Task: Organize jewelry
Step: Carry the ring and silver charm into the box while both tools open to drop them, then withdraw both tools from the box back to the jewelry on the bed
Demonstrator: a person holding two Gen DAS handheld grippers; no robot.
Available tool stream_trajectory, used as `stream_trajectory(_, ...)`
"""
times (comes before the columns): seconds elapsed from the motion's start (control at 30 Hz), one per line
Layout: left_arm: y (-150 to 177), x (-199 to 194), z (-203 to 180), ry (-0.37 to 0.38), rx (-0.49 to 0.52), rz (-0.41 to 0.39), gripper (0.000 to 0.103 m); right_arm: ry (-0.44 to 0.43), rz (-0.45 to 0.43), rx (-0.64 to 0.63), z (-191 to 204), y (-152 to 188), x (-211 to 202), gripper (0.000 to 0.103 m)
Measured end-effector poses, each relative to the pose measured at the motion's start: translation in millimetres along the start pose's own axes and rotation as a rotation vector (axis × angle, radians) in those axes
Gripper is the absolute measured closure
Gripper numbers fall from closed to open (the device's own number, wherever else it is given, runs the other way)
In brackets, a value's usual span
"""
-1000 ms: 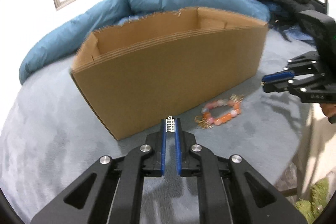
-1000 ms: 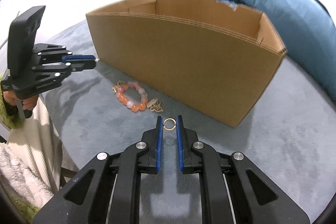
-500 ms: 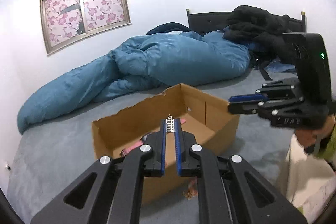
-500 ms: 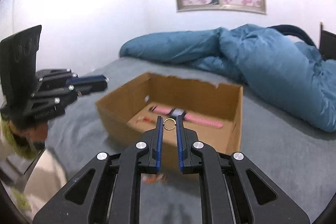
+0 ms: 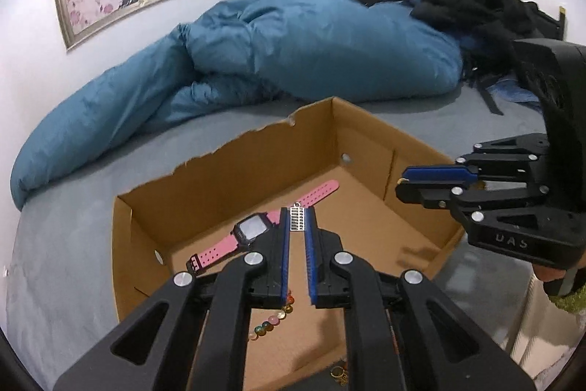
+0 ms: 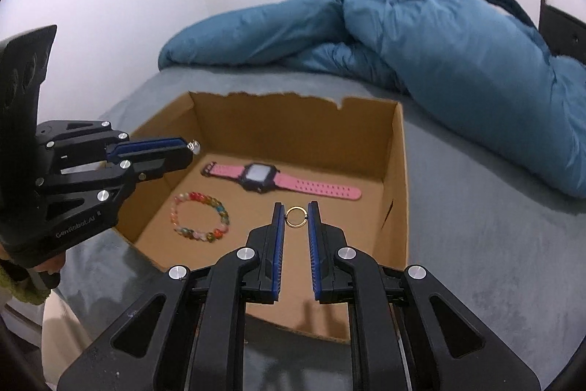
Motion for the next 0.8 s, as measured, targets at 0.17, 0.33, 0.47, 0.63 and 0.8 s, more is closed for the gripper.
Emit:
stream_trajectory(0.17, 4.5, 4.7, 3.6, -0.033, -0.002, 0.021, 0.084, -0.005, 0.005, -0.002, -0.2, 3.8, -0.1, 0.083)
stream_trajectory(0.33, 4.2, -0.4, 5.8, -0.041, -0.007, 0.007, 0.077, -0.013, -0.022, 0.004, 0.6, -1.8, -4.4, 0.077)
stream_trajectory(0.47, 0.5, -9.3, 6.9, -0.050, -0.013, -0.024, 0.069, -0.014, -0.036, -0.005, 2.7, -3.7, -7.5, 0.073)
stream_trajectory(0.63, -1.5, -21.3, 5.1, -0.051, -0.006, -0.045, 0.068, -0.028, -0.066, 0.004, 6.6, -7.0, -14.4, 0.068)
stream_trajectory(0.8, -4.4, -37.7, 3.7, -0.049, -0.014, -0.074, 0.066, -0.048, -0.108, 0.005, 12.0, -11.8, -27.8, 0.066)
Point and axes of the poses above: each gripper's, at about its wrist camera, not at the fingertips, and x roughly the way its jaws point, z to its left, y to its underside, the point moved 8 cm from there along x, roughly the way its jaws point, and after that the axes turned 13 degrees about -z, right-handed, at the moved point
